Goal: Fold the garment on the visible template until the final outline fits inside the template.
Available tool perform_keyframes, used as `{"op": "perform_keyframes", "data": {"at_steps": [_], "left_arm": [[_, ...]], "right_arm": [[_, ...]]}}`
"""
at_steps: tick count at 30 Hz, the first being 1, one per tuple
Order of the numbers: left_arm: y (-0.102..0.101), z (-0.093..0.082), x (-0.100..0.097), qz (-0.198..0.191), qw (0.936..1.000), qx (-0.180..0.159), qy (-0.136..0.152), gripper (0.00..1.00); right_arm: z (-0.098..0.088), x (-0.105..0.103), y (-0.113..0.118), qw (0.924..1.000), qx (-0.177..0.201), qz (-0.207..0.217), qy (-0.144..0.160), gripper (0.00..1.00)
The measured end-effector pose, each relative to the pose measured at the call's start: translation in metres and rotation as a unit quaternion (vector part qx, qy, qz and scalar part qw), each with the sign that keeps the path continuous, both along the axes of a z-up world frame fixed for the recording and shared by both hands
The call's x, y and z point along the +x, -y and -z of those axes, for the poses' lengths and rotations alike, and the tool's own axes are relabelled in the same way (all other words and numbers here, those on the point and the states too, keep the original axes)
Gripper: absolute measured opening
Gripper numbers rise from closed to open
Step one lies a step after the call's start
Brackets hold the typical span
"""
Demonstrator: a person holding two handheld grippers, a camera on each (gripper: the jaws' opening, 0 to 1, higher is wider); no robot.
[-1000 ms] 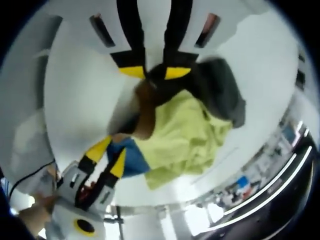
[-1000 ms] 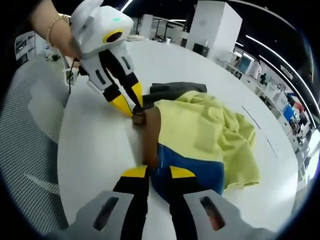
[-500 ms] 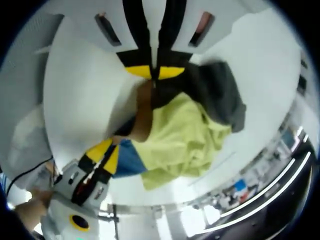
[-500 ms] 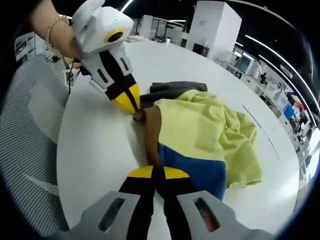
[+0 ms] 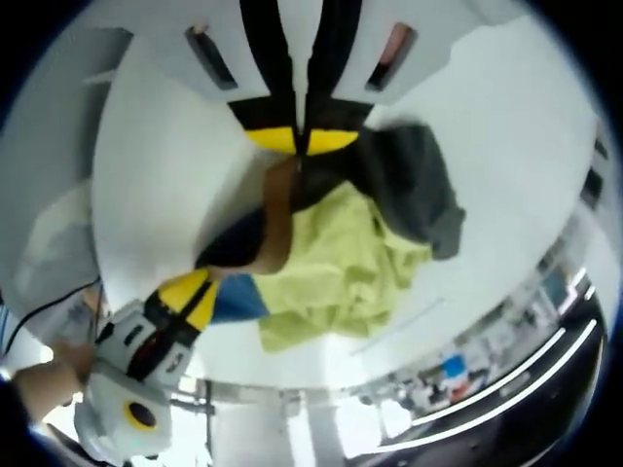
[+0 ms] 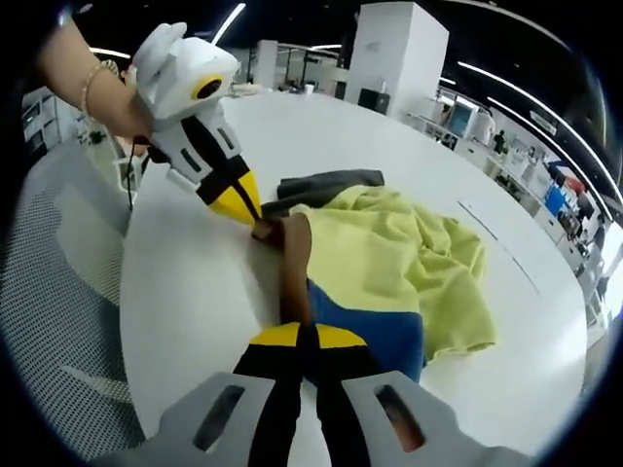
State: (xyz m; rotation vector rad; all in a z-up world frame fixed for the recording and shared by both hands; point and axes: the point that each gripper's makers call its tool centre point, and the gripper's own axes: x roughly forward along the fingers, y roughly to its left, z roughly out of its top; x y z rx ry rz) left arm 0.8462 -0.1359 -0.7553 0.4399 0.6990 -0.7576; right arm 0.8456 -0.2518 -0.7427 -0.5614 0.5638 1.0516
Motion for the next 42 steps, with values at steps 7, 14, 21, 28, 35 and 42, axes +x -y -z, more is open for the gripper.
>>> {"op": "perform_keyframes", "data": {"at_steps": [7, 14, 21, 28, 35, 42], "left_arm": [[-0.002, -0.025, 0.002, -0.019, 0.9994, -0.024, 0.018, 0.0], [-0.006, -0.051, 0.003, -0.039, 0.9976, -0.046, 0.034, 0.0], [-0.013, -0.086, -0.001, -0.054, 0.9955, -0.06, 0.05, 0.0], [-0.02, -0.127, -0.002, -0.072, 0.9912, -0.079, 0.079, 0.0], [-0.022, -0.17, -0.004, -0.083, 0.9851, -0.1, 0.112, 0.0], [-0.022, -0.215, -0.006, -0.085, 0.9786, -0.12, 0.144, 0.0]], "right_arm": [[-0.031, 0.01, 0.007, 0.9982, 0.035, 0.046, 0.011, 0.03], [-0.061, 0.016, 0.011, 0.9956, 0.055, 0.068, 0.032, 0.03], [-0.085, 0.017, 0.013, 0.9935, 0.066, 0.082, 0.044, 0.03], [-0.118, 0.015, 0.01, 0.9917, 0.068, 0.079, 0.076, 0.03], [-0.164, 0.015, 0.01, 0.986, 0.084, 0.083, 0.118, 0.03], [-0.216, 0.013, 0.011, 0.9761, 0.113, 0.09, 0.162, 0.03]]}}
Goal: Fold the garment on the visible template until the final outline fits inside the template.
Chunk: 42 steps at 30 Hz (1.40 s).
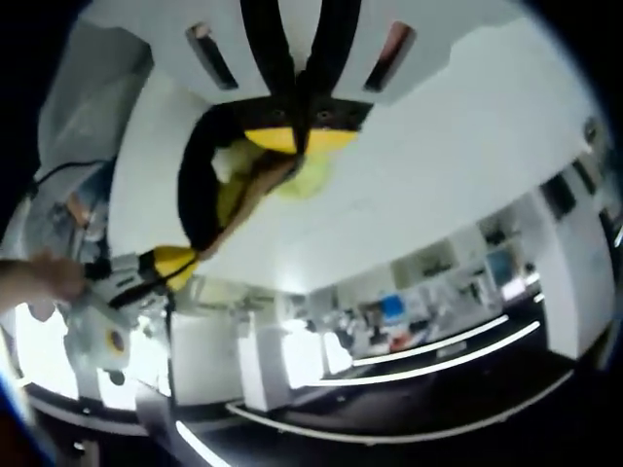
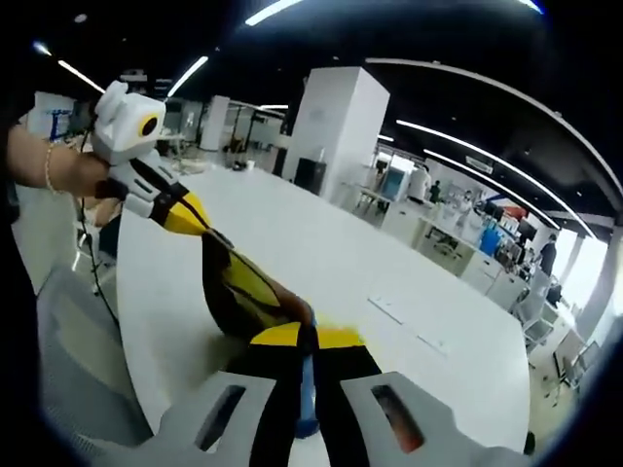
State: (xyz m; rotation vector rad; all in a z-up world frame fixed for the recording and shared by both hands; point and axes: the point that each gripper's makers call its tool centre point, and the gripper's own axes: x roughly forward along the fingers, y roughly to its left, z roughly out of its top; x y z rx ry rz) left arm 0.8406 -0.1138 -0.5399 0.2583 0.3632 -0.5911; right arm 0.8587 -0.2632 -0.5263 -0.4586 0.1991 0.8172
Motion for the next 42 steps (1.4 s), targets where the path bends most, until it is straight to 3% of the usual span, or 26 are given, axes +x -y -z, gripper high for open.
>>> {"op": "perform_keyframes", "data": {"at_steps": [15, 27, 36, 42], "left_arm": [[0.0, -0.067, -0.014, -0.002, 0.998, -0.048, 0.042, 0.0], [0.001, -0.132, -0.021, 0.002, 0.9929, -0.064, 0.1, 0.0], [0.001, -0.173, -0.035, 0.013, 0.9864, -0.08, 0.143, 0.0], [-0.001, -0.202, -0.049, 0.024, 0.9777, -0.13, 0.163, 0.0]], "right_arm": [[-0.071, -0.013, 0.002, 0.9975, 0.033, 0.005, 0.063, 0.02], [-0.138, -0.017, 0.0, 0.9903, 0.059, 0.003, 0.126, 0.02], [-0.177, -0.031, 0.001, 0.9846, 0.073, -0.004, 0.159, 0.02], [-0.21, -0.051, 0.0, 0.9774, 0.115, -0.023, 0.176, 0.02]]}}
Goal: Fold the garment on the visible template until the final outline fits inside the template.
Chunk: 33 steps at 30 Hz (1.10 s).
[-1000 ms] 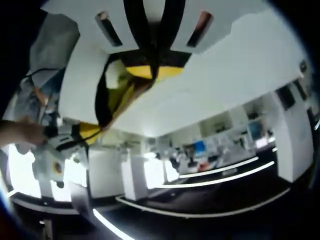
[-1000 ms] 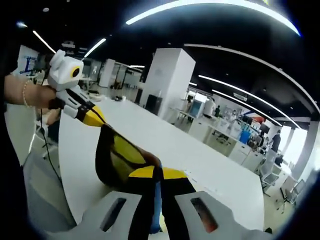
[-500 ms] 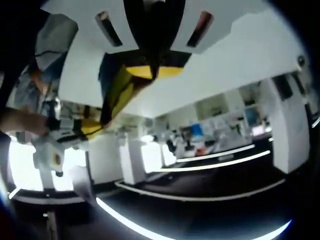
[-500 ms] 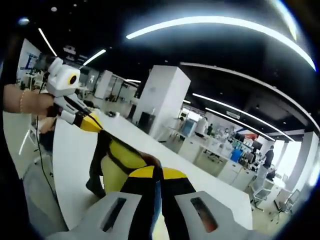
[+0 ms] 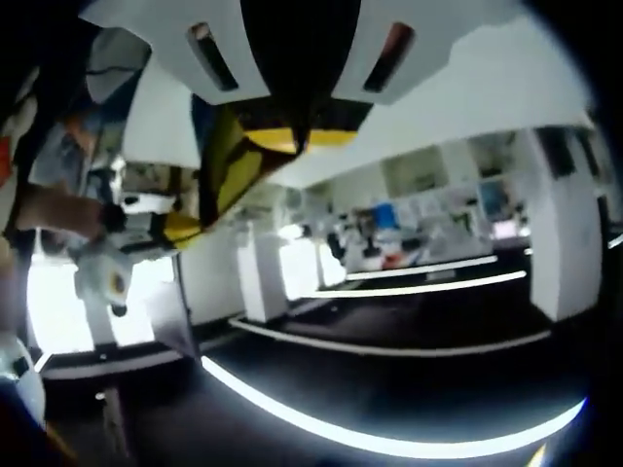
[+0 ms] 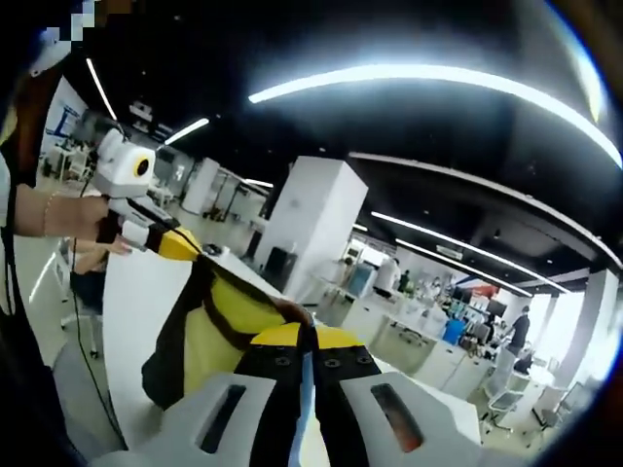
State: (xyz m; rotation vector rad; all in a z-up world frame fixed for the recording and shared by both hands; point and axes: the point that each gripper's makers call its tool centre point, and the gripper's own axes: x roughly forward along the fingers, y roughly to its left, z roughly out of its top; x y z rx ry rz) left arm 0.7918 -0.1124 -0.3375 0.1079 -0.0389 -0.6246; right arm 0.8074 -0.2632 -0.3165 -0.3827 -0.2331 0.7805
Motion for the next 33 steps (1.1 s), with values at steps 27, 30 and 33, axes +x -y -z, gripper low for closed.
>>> {"op": "perform_keyframes", "data": {"at_steps": [27, 30, 33], "left_arm": [[-0.019, 0.078, 0.015, 0.001, 0.9854, -0.046, -0.164, 0.0], [-0.019, 0.105, 0.028, -0.006, 0.9818, -0.037, -0.186, 0.0], [-0.017, 0.126, 0.04, -0.007, 0.9781, -0.04, -0.204, 0.0]], "right_arm": [[0.093, 0.0, -0.015, 0.9784, -0.012, -0.075, -0.192, 0.02], [0.11, 0.013, -0.015, 0.9755, -0.012, -0.072, -0.207, 0.02], [0.128, 0.029, -0.014, 0.9727, -0.021, -0.066, -0.222, 0.02]]}}
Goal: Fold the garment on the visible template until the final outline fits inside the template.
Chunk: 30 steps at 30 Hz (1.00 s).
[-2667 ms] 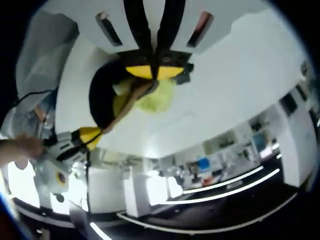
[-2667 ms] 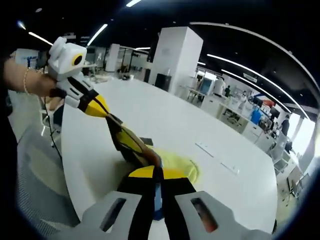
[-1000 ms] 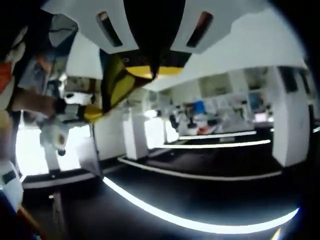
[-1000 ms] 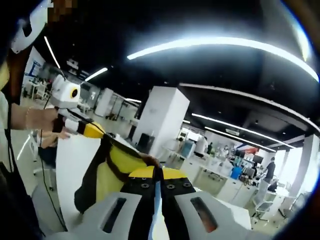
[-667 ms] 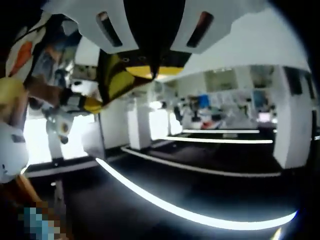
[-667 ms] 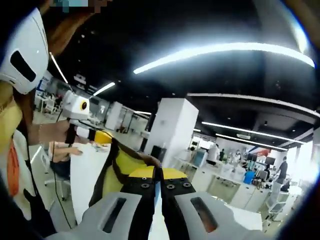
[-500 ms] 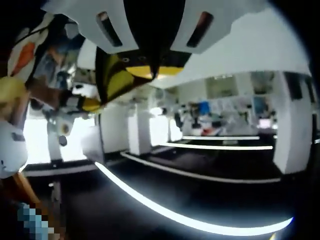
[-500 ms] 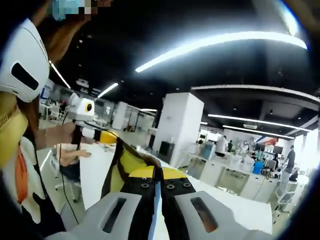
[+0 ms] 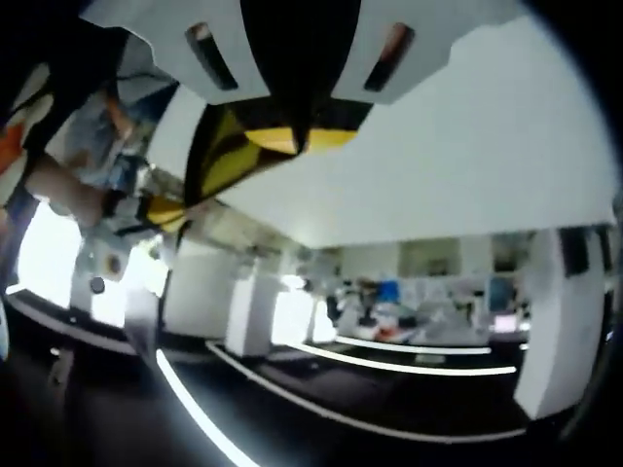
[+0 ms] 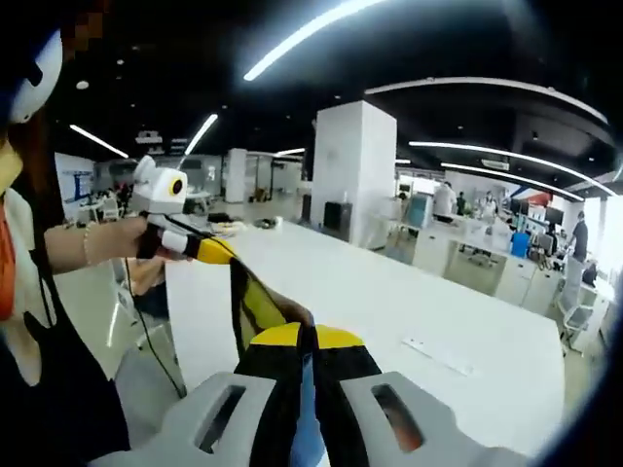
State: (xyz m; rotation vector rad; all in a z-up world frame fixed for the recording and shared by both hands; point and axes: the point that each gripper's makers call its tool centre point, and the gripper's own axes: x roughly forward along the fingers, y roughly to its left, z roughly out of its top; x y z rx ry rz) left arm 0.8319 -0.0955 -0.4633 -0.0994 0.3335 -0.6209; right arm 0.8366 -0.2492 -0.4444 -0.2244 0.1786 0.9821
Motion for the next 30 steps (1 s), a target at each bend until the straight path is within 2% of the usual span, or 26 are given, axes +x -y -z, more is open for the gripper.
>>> {"op": "perform_keyframes", "data": {"at_steps": [6, 15, 22, 30], "left_arm": [[0.003, 0.022, 0.022, -0.004, 0.9998, -0.004, -0.021, 0.0], [-0.003, 0.048, 0.064, -0.007, 0.9986, -0.009, -0.052, 0.0], [-0.004, 0.078, 0.095, -0.002, 0.9959, -0.02, -0.088, 0.0], [-0.003, 0.106, 0.127, 0.004, 0.9942, -0.009, -0.107, 0.0]], "right_arm": [[0.022, 0.031, 0.0, 0.9998, -0.011, 0.0, -0.017, 0.02], [0.054, 0.075, -0.005, 0.9988, -0.02, 0.002, -0.045, 0.02], [0.086, 0.109, -0.005, 0.9964, -0.022, 0.006, -0.081, 0.02], [0.122, 0.143, -0.005, 0.9932, -0.032, 0.012, -0.112, 0.02]]}}
